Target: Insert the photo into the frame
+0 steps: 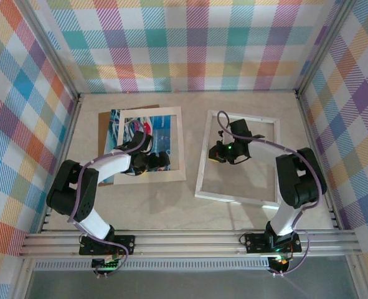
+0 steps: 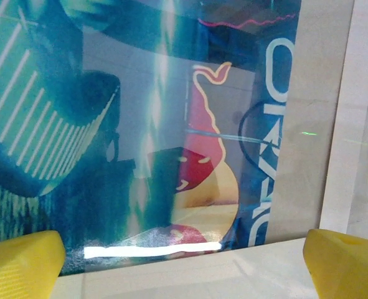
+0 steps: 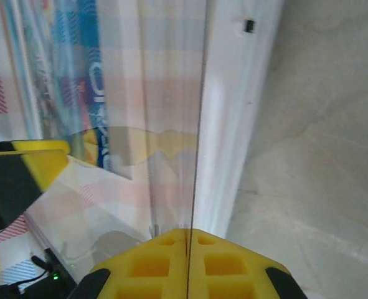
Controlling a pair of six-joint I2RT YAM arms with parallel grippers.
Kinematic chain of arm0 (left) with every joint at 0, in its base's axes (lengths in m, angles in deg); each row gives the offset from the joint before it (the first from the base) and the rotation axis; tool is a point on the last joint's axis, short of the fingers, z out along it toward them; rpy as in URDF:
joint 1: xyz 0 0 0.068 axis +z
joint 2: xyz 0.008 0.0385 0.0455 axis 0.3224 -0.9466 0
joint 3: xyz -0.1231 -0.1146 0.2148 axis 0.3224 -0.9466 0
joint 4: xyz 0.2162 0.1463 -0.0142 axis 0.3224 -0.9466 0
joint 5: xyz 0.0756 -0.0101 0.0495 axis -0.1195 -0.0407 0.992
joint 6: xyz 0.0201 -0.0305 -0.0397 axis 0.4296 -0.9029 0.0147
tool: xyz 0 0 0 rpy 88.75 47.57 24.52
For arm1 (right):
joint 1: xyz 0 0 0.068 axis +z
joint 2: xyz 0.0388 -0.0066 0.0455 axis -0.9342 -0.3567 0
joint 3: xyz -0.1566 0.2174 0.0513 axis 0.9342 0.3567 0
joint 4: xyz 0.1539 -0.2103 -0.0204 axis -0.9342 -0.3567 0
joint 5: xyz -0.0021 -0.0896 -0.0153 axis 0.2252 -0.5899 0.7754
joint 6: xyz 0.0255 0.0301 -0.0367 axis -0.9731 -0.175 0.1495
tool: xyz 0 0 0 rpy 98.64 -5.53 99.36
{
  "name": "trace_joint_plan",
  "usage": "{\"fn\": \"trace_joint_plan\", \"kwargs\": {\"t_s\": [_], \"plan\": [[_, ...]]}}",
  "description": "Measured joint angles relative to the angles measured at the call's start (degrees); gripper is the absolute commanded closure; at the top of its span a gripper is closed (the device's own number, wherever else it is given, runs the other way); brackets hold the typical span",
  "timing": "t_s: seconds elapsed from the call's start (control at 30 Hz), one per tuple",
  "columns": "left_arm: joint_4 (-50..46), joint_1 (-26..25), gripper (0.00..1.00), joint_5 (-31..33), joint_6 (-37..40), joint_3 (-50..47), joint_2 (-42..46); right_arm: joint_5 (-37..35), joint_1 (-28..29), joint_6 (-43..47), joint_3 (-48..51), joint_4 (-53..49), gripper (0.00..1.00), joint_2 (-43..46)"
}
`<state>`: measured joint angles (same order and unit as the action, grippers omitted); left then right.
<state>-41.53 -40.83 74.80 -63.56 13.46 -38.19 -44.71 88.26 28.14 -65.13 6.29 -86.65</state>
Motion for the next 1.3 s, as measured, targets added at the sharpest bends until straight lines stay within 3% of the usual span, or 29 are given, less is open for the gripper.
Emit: {"fn": "trace_joint_plan", "kwargs": {"t_s": [0.2,0.4,0.63,0.87,1.03,1.3], "plan": [[-5.99,-0.02,0.0,3.74,2.56,6.16,1.38,0.57,-2.12,0.48,-8.35,-7.87,1.0,6.08],[-6.54,-1.01,0.0,4.13,2.84,14.1,1.33,-4.33,-9.01,1.86,-18.6,-14.19,1.0,13.81],[-7.04,-9.22,0.0,4.92,2.93,25.46,-10.23,-20.72,-12.31,7.69,-28.57,-18.18,1.0,20.98],[-10.75,-16.06,0.11,6.08,4.24,37.86,-21.79,-32.94,-12.83,12.22,-32.48,-18.67,1.0,22.1],[-14.8,-18.49,0.12,7.76,5.29,45.92,-28.79,-37.07,-13.16,14.23,-32.46,-18.62,1.0,23.67],[-19.85,-21.18,0.22,8.15,6.4,54.4,-37.48,-38.34,-13.16,15.41,-32.46,-18.62,1.0,25.29]]}}
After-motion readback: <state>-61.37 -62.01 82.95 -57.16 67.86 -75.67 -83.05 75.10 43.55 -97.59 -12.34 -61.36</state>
